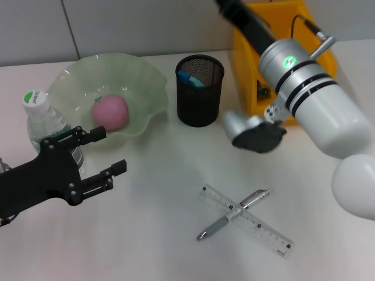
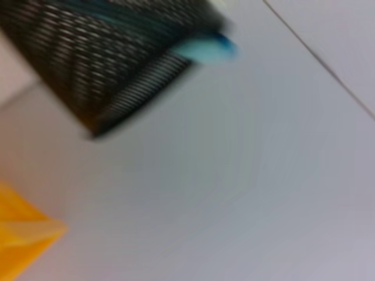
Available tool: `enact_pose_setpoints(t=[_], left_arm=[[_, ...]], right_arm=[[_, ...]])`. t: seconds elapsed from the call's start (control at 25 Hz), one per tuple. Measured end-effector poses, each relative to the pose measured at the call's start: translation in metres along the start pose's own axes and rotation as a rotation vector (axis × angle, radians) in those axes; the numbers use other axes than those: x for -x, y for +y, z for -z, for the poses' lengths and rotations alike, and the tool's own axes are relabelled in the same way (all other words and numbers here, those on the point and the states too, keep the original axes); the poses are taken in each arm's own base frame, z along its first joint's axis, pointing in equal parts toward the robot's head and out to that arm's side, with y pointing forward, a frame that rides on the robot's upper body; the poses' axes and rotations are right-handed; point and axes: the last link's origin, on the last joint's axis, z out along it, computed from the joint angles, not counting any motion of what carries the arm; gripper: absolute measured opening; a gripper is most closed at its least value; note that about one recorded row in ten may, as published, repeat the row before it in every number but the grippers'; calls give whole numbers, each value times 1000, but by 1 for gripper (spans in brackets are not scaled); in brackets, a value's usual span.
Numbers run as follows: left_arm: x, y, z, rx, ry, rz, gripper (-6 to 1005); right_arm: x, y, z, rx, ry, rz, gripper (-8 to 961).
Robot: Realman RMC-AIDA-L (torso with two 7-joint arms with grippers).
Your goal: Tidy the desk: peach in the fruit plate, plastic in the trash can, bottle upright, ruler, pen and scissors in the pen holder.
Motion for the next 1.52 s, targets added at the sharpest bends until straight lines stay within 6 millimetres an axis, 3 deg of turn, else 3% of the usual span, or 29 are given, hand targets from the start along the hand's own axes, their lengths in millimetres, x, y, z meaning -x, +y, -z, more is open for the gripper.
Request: enact_pose_setpoints(t=[0.08, 0.12, 0.24, 0.28, 0.32, 0.4, 0.48, 0.52, 0.6, 0.68, 0.72, 0.84, 0.88, 0.92, 1.0, 1.08, 1.24, 1.28, 1.4, 1.52], left_arm=[[-1, 0, 2, -9, 11, 5, 726], [-1, 0, 2, -9, 11, 5, 726], [-2, -1, 2, -17, 23, 12, 727], [-3, -1, 2, -25, 35, 16, 727], [-4, -2, 2, -30, 41, 18, 727], [-6, -4, 2, -39, 52, 21, 728], [-10, -7, 1, -47, 64, 35, 729], [-11, -9, 1, -49, 66, 43, 729], [-14, -12, 1, -48, 68, 59, 730], [-17, -14, 1, -43, 66, 62, 730], [-18, -14, 0, -42, 65, 61, 731], [-19, -15, 1, -39, 62, 63, 731], [-20, -15, 2, -39, 60, 65, 732], [-20, -15, 2, -39, 60, 65, 732], [-21, -15, 2, -32, 58, 67, 732], [-22, -15, 2, -22, 54, 64, 731], [-23, -15, 1, -7, 38, 58, 731], [-23, -15, 0, -1, 33, 57, 731], [-24, -15, -1, 7, 27, 48, 732], [-26, -16, -1, 9, 27, 40, 732]], right_arm=[[-12, -10, -1, -48, 70, -215, 407], [-12, -10, -1, -48, 70, -215, 407], [-22, -20, -1, -102, 113, -460, 408], [-28, -27, 0, -140, 132, -651, 408], [-28, -27, 0, -140, 132, -651, 408], [-34, -32, 1, -167, 141, -816, 409], [-41, -38, 2, -195, 146, -1123, 409], [-41, -38, 2, -195, 146, -1123, 409], [-43, -40, 1, -192, 144, -1310, 410], [-46, -35, -2, -163, 120, -1610, 410], [-46, -35, -2, -163, 120, -1610, 410], [-53, -30, -1, -108, 74, -1909, 411], [-57, -25, 0, -24, 24, -2103, 411], [-57, -25, 0, -24, 24, -2103, 411], [-59, -20, -1, 103, -30, -2276, 412], [-55, -18, 1, 298, -91, -2419, 412], [-54, -26, 7, 452, -171, -2464, 413], [-55, -34, 15, 569, -271, -2470, 413], [-63, -40, 22, 631, -359, -2479, 629], [-76, -45, 36, 729, -515, -2479, 636]])
